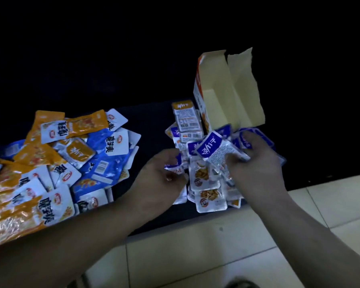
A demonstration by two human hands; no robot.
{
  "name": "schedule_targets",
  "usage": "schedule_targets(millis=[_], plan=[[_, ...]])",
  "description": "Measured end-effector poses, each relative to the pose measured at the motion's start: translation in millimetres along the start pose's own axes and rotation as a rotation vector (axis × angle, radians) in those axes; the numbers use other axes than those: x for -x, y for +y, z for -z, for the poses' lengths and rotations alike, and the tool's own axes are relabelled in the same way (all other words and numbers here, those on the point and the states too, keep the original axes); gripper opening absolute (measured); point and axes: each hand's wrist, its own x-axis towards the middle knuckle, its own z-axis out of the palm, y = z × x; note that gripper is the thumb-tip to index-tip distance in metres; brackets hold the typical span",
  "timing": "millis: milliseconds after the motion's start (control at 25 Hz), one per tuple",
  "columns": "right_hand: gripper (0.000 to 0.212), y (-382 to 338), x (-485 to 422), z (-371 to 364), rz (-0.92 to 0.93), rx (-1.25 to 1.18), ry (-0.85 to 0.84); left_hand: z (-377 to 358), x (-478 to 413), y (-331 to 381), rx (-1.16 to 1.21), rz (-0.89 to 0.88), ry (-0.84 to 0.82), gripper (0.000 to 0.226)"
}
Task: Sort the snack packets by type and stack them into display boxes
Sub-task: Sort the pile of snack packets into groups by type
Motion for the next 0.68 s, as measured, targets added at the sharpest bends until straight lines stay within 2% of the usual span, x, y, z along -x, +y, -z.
schedule_targets(millis=[120,360,440,520,680], plan=[[0.061,14.0,-7.3,-11.0,0.133,0.334,0.038,-17.6,-3.8,-3.4,-0.076,-0.031,0.009,0.051],[0.08,26.5,-14.5,-31.8,0.352,0.711,0.143,-16.1,-6.0,-23.3,-0.052,0.005,0.034,0.059],[0.077,22.8,-9.4,-35.7,0.394,0.686,0.187,-12.0,-2.4,-25.1,-0.024,0.031,0.029,0.06],[0.061,14.0,-1.9,-43.8,0.472,0.568,0.167,-4.3,2.1,-25.0,0.0,0.013,0.043,0.062],[0.022,-11.3,24.0,-62.9,0.683,0.262,-0.032,27.8,20.3,-27.9,-0.04,-0.104,0.112,0.053]])
